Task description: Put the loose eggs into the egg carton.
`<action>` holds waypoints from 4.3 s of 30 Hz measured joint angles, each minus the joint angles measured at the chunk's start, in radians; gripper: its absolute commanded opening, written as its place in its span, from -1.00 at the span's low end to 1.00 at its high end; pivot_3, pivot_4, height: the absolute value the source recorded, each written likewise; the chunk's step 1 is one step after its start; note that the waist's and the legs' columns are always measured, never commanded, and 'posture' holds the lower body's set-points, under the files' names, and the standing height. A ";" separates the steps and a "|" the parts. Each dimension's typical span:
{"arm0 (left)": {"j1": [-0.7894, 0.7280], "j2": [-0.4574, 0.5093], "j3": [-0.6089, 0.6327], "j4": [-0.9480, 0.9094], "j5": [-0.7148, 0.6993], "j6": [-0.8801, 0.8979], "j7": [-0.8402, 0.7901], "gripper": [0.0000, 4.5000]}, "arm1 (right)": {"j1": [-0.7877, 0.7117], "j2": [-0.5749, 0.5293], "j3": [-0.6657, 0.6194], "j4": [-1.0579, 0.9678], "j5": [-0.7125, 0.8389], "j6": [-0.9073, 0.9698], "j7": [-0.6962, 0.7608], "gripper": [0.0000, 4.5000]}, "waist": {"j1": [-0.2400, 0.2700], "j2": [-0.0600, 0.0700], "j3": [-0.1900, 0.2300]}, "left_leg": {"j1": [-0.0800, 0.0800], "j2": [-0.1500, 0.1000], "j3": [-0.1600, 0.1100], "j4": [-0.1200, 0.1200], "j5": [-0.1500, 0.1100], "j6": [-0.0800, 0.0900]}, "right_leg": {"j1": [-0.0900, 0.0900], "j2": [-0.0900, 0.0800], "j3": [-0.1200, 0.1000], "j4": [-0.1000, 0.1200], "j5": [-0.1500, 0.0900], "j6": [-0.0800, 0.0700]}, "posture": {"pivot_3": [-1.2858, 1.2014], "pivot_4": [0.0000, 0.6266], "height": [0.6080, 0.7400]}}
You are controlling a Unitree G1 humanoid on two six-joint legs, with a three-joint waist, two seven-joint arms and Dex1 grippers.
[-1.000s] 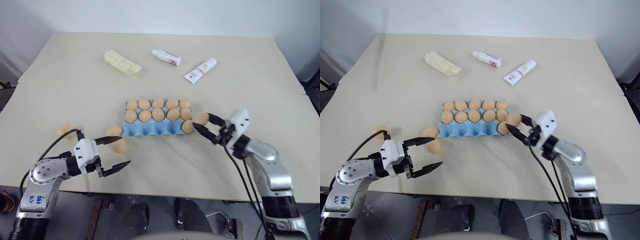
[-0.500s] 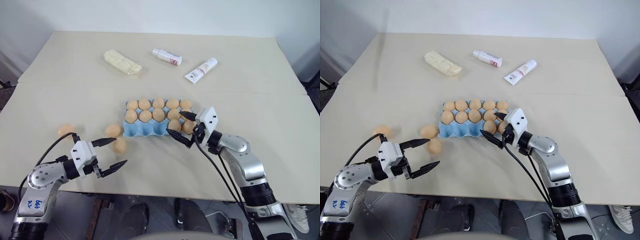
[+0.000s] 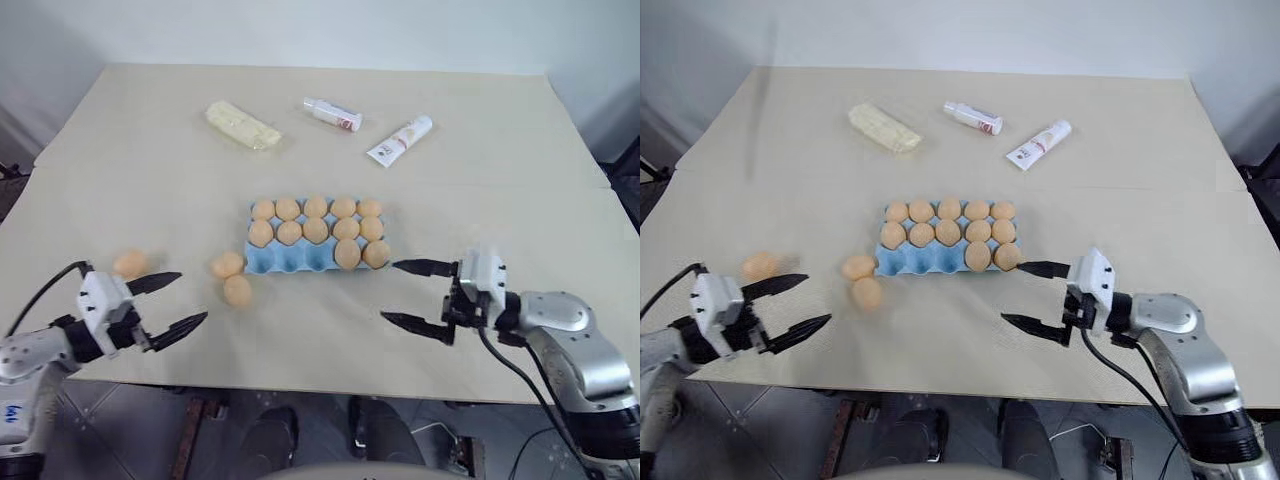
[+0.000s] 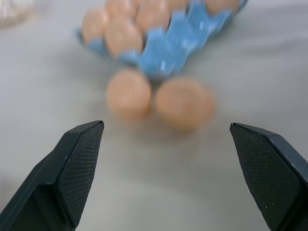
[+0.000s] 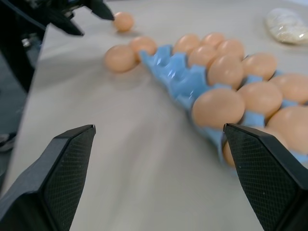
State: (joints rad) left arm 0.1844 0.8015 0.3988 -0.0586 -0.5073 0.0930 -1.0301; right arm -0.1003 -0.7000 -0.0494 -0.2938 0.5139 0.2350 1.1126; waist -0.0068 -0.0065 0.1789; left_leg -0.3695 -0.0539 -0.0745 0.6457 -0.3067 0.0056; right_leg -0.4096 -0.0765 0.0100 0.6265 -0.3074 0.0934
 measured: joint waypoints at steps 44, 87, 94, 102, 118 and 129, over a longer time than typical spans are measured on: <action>-0.480 -0.399 -0.502 -0.060 0.204 0.146 0.219 -0.06 | 0.008 0.094 0.108 -0.082 -0.066 -0.036 -0.126 1.00 | 0.037 -0.001 0.000 | -0.001 -0.003 -0.001 0.003 0.002 0.000 | 0.002 -0.001 -0.001 -0.001 0.003 0.003 | 0.03 -0.52 1.00; -0.080 -0.223 -0.017 0.037 0.101 -0.036 0.217 0.99 | -0.044 0.136 0.115 -0.013 -0.071 -0.084 -0.122 1.00 | 0.034 -0.002 0.001 | -0.002 -0.001 0.000 0.002 0.001 0.001 | 0.001 0.000 0.000 -0.004 0.003 0.002 | 0.03 -0.52 1.00; -0.273 -0.254 -0.152 0.093 0.152 -0.004 0.259 0.99 | -0.049 0.148 0.114 0.002 -0.073 -0.125 -0.116 1.00 | 0.028 -0.002 0.000 | -0.001 -0.001 0.000 0.001 0.002 0.000 | 0.000 0.001 0.000 -0.001 0.004 0.001 | 0.03 -0.52 1.00; -0.437 -0.277 -0.224 0.305 0.214 -0.006 0.283 0.81 | -0.024 0.183 0.115 0.107 -0.140 -0.236 -0.139 1.00 | 0.022 -0.002 0.000 | -0.001 -0.001 0.001 0.002 0.003 -0.002 | -0.001 0.002 0.001 0.000 0.004 0.001 | 0.03 -0.52 1.00; -0.458 -0.321 -0.215 0.202 0.127 -0.048 0.210 -0.32 | 0.060 0.227 0.121 0.103 -0.161 -0.258 -0.206 1.00 | 0.027 -0.002 0.000 | -0.001 -0.001 0.001 0.002 0.004 -0.003 | -0.001 0.001 0.001 0.000 0.004 0.001 | 0.03 -0.52 1.00; -0.597 -0.389 -0.412 0.198 0.180 -0.003 0.168 -0.17 | 0.068 0.226 0.117 0.084 -0.162 -0.257 -0.242 1.00 | 0.010 -0.002 0.000 | -0.001 -0.001 0.001 0.002 0.004 -0.003 | -0.002 0.003 0.002 0.002 0.005 0.002 | 0.03 -0.52 1.00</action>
State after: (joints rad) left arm -0.4129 0.4126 -0.0134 0.1393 -0.3270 0.0903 -0.8619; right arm -0.0324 -0.4739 0.0680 -0.2100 0.3523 -0.0224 0.8711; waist 0.0033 -0.0082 0.1793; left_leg -0.3702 -0.0547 -0.0733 0.6474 -0.3023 0.0028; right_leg -0.4114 -0.0730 0.0116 0.6287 -0.3028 0.0955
